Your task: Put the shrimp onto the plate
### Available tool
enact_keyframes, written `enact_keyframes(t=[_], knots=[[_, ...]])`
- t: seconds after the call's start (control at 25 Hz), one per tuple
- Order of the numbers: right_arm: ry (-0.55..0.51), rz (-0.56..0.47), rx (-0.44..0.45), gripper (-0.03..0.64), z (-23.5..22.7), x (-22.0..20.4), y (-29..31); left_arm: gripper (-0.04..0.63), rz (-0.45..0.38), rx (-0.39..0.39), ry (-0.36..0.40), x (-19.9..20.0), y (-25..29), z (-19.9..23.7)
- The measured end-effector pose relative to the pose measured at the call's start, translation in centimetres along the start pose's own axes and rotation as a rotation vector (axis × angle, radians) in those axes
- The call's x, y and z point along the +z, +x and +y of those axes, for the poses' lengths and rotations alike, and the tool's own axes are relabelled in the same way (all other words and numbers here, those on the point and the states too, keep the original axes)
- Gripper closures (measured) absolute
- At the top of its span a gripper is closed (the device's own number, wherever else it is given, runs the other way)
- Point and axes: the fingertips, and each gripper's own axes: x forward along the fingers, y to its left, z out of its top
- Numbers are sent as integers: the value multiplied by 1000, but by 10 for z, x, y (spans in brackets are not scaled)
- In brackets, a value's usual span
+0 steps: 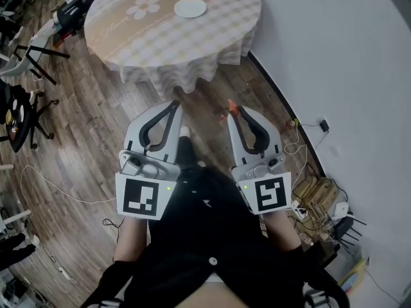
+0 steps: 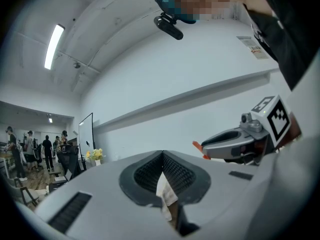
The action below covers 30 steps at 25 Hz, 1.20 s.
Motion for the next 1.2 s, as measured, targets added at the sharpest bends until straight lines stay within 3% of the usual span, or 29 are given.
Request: enact_keyframes(t=[1.2], knots=[[-10, 38, -86, 568, -48, 8, 169, 594, -50, -120, 6, -14, 126, 130]])
